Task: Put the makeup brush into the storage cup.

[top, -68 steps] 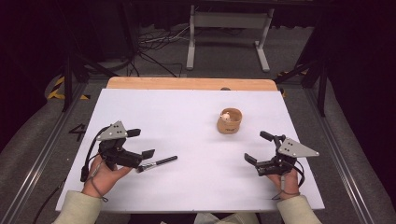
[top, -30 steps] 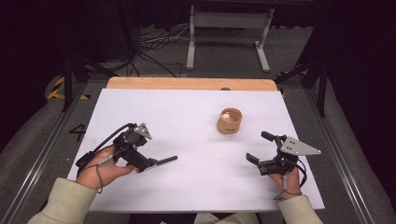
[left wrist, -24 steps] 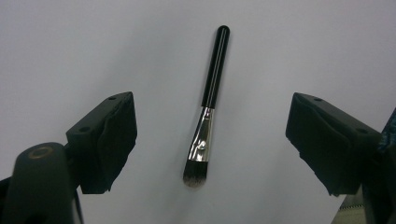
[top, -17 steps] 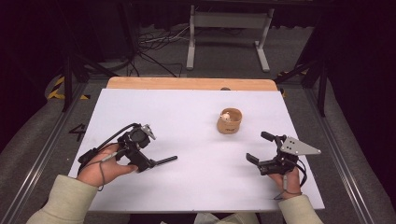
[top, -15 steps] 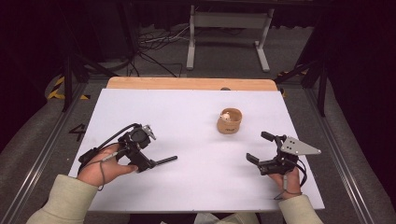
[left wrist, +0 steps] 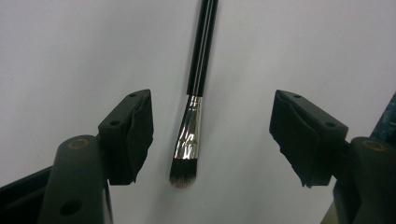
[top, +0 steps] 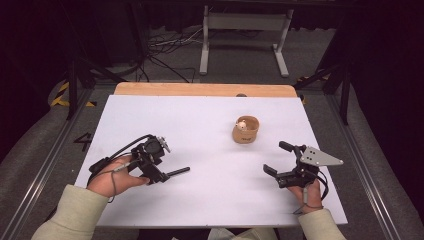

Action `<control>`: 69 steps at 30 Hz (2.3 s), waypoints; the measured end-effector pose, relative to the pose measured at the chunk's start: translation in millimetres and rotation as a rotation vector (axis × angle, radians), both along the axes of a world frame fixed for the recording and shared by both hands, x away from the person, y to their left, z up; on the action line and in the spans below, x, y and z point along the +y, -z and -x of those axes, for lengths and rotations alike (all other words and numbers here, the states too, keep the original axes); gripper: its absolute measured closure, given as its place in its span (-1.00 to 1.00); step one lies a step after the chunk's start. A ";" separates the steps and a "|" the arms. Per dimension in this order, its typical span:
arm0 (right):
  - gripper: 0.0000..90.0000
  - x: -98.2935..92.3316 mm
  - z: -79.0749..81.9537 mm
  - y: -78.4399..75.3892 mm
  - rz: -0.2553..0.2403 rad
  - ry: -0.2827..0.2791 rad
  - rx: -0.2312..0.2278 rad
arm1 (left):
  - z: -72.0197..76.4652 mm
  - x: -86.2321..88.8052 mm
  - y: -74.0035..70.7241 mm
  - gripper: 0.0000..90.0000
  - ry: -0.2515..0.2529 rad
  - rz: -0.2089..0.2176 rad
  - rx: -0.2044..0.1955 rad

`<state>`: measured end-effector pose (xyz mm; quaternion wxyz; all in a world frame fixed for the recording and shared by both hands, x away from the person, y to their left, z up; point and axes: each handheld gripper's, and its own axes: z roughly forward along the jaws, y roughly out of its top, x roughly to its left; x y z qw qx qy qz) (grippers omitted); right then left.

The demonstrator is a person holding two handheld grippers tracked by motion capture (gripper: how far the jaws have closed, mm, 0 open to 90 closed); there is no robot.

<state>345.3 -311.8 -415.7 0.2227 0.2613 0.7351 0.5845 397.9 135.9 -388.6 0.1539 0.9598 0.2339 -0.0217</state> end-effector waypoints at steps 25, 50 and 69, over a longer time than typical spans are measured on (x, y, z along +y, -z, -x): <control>-1.00 1.0 -0.7 1.4 -0.002 -0.022 0.011 | -7.7 -11.5 24.7 0.11 0.029 -0.031 0.048; -1.00 -0.2 -1.4 2.6 -0.024 -0.032 0.017 | -8.1 -16.7 36.9 0.57 0.073 -0.066 0.050; -1.00 0.8 -1.8 3.4 -0.025 -0.038 0.027 | -4.2 -19.8 35.7 0.74 0.127 -0.109 0.001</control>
